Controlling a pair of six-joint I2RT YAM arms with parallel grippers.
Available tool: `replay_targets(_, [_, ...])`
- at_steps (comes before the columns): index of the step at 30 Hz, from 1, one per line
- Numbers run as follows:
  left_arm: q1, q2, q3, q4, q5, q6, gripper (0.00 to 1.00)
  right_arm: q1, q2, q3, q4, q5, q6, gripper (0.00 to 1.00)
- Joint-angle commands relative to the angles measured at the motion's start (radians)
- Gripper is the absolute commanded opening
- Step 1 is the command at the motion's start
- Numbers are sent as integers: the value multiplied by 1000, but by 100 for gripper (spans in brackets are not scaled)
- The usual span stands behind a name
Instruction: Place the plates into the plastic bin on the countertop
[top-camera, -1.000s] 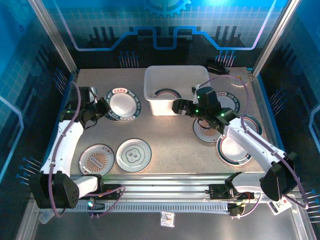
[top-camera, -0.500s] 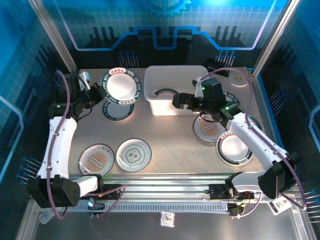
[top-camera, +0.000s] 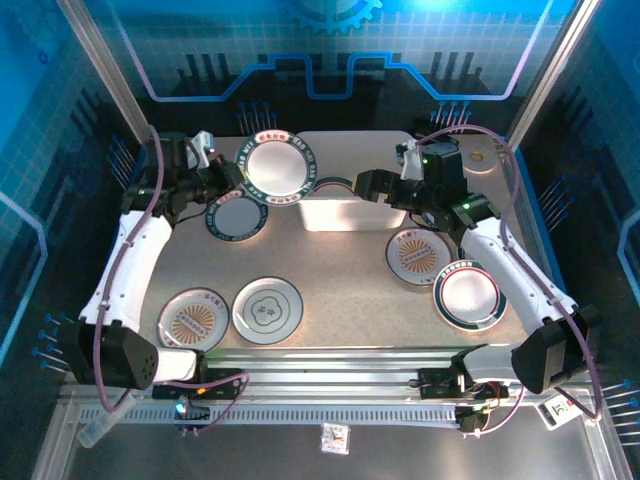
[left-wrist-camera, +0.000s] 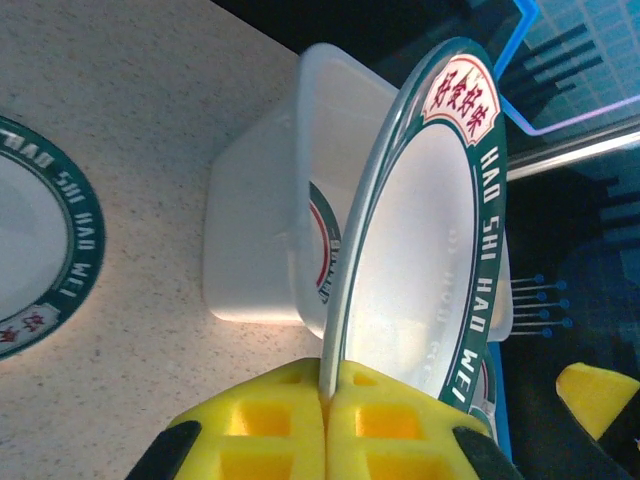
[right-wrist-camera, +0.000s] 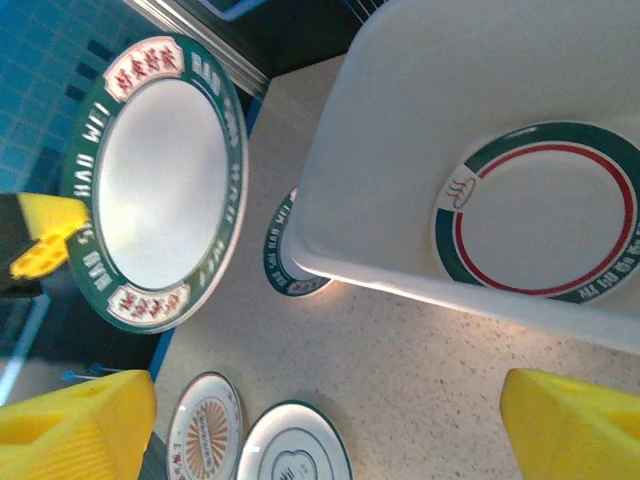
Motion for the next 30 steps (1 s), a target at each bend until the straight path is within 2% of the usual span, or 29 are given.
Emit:
replay_targets(1, [-35,23,51,61,37,-28,0,-15,3,-11,70,-72,22,89])
replay_targets(9, [-84,32,46,89,41,-58,0,-15,7,-46,137,-110,48,88])
replay_targets(17, [-130,10,39,106,46,-90,0,-6,33,-80,208,-111,97,82])
replay_targets(30, [-197,-1,19,149,49,-124,0,0,95,-88,313,-120,180,61])
